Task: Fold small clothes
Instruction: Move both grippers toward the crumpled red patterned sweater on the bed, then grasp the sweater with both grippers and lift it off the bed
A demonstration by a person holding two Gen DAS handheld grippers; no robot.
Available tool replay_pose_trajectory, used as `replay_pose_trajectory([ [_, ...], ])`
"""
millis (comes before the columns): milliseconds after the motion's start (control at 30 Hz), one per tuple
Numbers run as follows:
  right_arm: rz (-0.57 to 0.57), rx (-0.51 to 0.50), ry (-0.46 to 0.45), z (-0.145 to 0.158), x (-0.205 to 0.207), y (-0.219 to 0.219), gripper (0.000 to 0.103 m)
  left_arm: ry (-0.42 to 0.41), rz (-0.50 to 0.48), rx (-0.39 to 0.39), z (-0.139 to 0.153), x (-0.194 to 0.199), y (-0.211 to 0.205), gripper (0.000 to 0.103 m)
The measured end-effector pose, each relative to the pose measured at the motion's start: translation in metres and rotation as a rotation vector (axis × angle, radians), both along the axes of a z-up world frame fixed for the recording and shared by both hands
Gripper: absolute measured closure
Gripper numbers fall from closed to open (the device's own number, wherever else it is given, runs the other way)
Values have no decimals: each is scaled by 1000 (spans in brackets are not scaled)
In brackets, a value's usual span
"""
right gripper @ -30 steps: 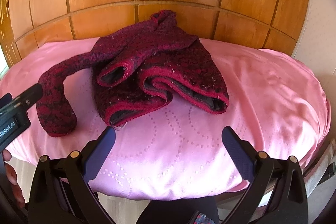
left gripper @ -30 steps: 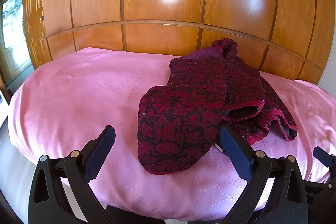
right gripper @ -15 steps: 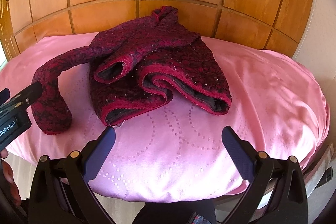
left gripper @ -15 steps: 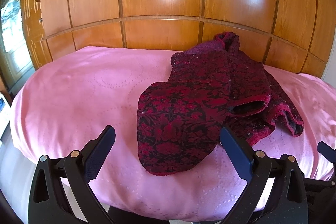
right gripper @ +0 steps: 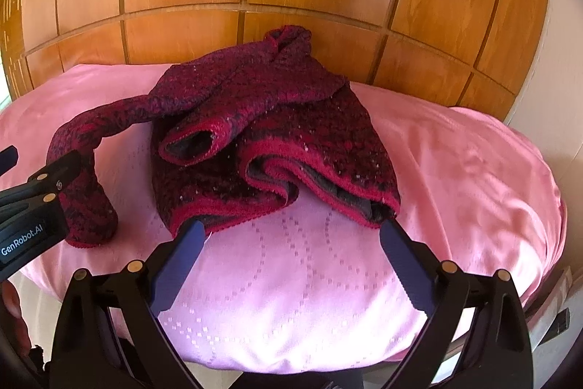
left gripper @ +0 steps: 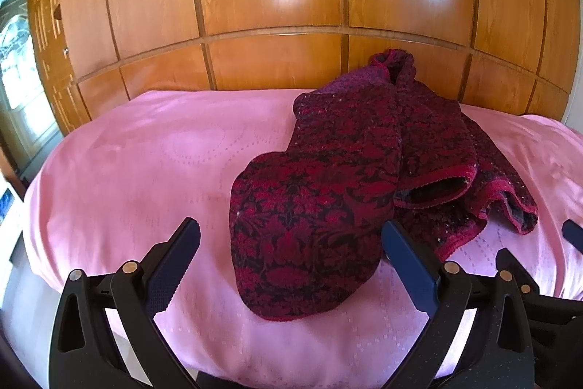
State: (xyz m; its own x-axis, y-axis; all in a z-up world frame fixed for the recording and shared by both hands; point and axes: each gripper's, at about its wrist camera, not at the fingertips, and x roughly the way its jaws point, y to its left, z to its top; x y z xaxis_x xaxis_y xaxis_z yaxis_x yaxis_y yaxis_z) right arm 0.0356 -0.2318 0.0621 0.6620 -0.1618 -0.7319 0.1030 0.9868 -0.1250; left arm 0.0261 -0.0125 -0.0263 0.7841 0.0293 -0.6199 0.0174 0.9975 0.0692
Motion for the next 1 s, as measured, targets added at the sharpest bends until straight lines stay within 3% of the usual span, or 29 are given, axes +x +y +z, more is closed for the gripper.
replay_pose_trajectory([
  [733, 33, -61, -64, 15, 20, 9, 6, 1, 5, 18, 2, 29, -1, 5],
  [800, 35, -63, -65, 16, 23, 9, 6, 3, 4, 13, 2, 33, -1, 15],
  [933, 41, -58, -65, 17, 27, 8, 6, 27, 3, 0, -3, 40, 3, 23],
  [1000, 56, -40, -65, 19, 29, 6, 6, 31, -11, -8, -4, 41, 4, 40],
])
